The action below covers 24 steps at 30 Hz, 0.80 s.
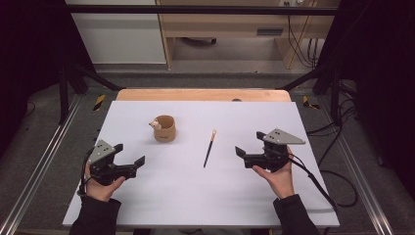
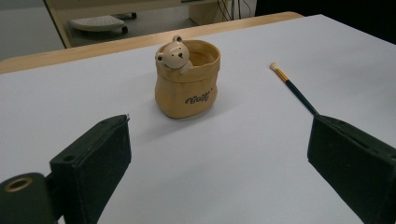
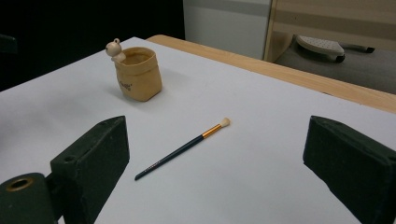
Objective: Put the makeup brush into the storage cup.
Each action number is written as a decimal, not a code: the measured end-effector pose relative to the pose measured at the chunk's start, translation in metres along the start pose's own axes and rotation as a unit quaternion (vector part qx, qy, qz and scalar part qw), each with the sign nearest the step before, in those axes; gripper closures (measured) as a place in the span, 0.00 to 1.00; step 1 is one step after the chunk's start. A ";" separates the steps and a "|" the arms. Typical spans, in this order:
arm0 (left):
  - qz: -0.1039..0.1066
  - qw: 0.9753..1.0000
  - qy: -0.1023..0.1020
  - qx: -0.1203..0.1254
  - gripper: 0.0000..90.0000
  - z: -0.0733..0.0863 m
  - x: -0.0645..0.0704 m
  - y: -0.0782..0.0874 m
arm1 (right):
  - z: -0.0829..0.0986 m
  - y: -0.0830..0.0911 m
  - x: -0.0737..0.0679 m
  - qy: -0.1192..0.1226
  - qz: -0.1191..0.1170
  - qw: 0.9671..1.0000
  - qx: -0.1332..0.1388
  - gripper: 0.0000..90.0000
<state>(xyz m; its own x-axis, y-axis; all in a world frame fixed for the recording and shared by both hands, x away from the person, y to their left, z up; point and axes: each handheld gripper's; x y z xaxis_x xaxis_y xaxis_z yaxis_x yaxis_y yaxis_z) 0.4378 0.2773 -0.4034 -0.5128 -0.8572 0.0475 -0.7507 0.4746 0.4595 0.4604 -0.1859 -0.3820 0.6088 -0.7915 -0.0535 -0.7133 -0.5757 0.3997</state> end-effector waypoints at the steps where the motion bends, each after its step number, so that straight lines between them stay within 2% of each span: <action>1: 0.000 1.000 0.000 0.001 0.06 0.000 0.000 0.000 | -0.001 -0.001 -0.001 0.002 0.001 1.000 -0.002 0.08; 11: 0.001 1.000 -0.001 0.001 0.06 0.000 0.000 0.000 | -0.006 -0.013 -0.006 0.002 0.000 1.000 -0.007 0.09; 24: 0.000 1.000 -0.002 0.001 0.06 0.000 0.000 0.001 | -0.018 -0.040 -0.017 0.007 -0.005 1.000 -0.025 0.10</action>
<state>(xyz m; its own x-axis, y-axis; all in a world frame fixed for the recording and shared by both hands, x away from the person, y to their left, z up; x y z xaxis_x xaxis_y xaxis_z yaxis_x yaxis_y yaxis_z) 0.4374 0.2776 -0.4030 -0.5144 -0.8565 0.0429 -0.7515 0.4744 0.4585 0.4844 -0.1459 -0.3806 0.6213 -0.7823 -0.0448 -0.6891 -0.5726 0.4442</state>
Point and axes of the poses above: each handheld gripper's, and its own axes: y roughly backward along the jaws, z roughly out of its underside, x roughly to its right, and after that the axes turned 2 degrees about -x, right-handed
